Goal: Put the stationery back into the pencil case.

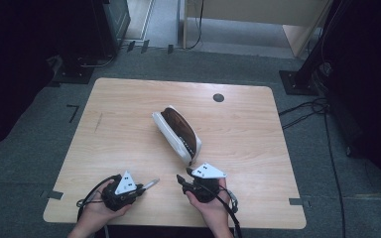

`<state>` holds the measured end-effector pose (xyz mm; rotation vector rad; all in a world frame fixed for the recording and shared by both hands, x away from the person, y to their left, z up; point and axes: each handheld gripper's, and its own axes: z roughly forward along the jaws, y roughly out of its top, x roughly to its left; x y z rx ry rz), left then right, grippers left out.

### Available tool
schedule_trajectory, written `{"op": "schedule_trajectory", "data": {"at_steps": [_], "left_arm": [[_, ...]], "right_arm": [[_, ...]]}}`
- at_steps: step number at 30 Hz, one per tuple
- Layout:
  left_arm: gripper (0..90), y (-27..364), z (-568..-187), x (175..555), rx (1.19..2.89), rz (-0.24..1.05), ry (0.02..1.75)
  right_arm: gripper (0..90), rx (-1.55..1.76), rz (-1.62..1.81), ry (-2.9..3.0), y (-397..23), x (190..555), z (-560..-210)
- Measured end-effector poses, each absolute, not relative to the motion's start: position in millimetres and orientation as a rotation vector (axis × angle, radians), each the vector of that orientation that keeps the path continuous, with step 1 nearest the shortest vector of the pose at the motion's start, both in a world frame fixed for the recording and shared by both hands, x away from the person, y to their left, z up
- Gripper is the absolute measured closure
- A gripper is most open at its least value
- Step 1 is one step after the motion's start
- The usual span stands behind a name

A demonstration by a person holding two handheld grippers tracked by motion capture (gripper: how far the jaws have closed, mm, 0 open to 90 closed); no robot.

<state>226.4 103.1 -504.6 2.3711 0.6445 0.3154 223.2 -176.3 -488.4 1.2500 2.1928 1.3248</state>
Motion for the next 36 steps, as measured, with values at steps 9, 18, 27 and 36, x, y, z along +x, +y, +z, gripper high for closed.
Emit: {"op": "schedule_trajectory", "data": {"at_steps": [9, 18, 27, 36], "left_arm": [[60.4, 111.5, -500.3, 230.1, 2.285, 0.32, 0.709], [32.7, 165.6, -497.5, 232.0, 2.154, 0.343, 0.888], [18.5, 220.0, -503.9, 242.3, 2.032, 0.435, 1.148], [20.3, 226.8, -513.0, 247.0, 2.022, 0.479, 1.271]], "right_arm": [[55.4, 1.256, 1.318, 2.209, -175.2, 224.1, -493.4], [52.3, 1.222, 1.377, 2.301, -159.8, 234.2, -504.4], [45.3, 1.051, 1.358, 2.459, -139.8, 238.1, -510.5], [37.9, 0.889, 1.313, 2.539, -122.1, 240.1, -516.1]]}}
